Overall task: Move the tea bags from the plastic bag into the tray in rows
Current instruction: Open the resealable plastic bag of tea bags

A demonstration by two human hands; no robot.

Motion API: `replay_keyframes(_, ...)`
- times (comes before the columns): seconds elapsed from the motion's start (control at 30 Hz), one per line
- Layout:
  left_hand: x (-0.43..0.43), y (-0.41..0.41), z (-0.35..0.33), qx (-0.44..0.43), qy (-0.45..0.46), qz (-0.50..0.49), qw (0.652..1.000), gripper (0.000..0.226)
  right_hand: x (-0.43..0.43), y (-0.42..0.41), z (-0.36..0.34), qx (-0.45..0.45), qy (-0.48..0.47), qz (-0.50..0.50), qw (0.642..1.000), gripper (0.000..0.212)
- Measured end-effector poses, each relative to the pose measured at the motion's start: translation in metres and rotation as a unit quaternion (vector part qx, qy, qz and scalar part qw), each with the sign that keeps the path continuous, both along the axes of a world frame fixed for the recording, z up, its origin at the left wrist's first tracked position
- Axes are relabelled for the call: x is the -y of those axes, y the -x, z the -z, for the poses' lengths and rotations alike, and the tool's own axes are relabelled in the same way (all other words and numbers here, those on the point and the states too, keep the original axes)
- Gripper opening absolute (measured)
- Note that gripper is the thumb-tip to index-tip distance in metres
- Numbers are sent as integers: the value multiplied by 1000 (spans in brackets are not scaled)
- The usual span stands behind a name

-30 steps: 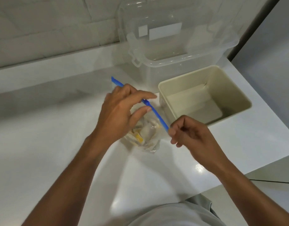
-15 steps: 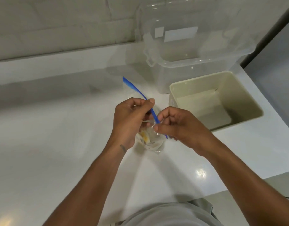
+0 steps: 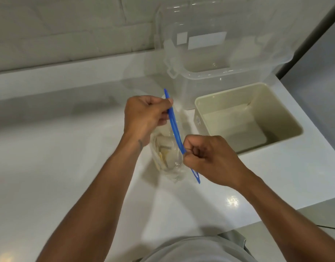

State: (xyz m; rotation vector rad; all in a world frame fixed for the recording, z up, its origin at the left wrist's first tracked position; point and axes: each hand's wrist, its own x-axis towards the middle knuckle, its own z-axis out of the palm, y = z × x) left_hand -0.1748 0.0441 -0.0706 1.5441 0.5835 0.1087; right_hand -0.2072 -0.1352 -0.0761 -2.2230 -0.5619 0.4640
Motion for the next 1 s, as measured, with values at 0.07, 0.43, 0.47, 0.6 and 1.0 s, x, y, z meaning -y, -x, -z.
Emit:
replay_keyframes(0.07, -5, -9, 1, 4, 5, -13, 1000, 15, 4, 3, -2, -35, -16, -34, 999, 24)
replay_keyframes(0.43, 20, 17, 5, -22, 53, 62, 996, 34, -8, -16, 10, -69, -95, 149, 982, 45)
replay_keyframes(0.47, 21, 22, 7, -29, 55, 69, 996, 32, -11, -20, 11, -83, -108, 165, 977, 42)
replay_keyframes(0.6, 20, 32, 14, -33, 93, 83, 992, 20, -17, -30, 10, -195, -211, 166, 943, 29)
replay_keyframes(1.0, -14, 20, 33, -91, 471, 69, 875, 21, -3, -62, 13, -525, -499, 314, 614, 15)
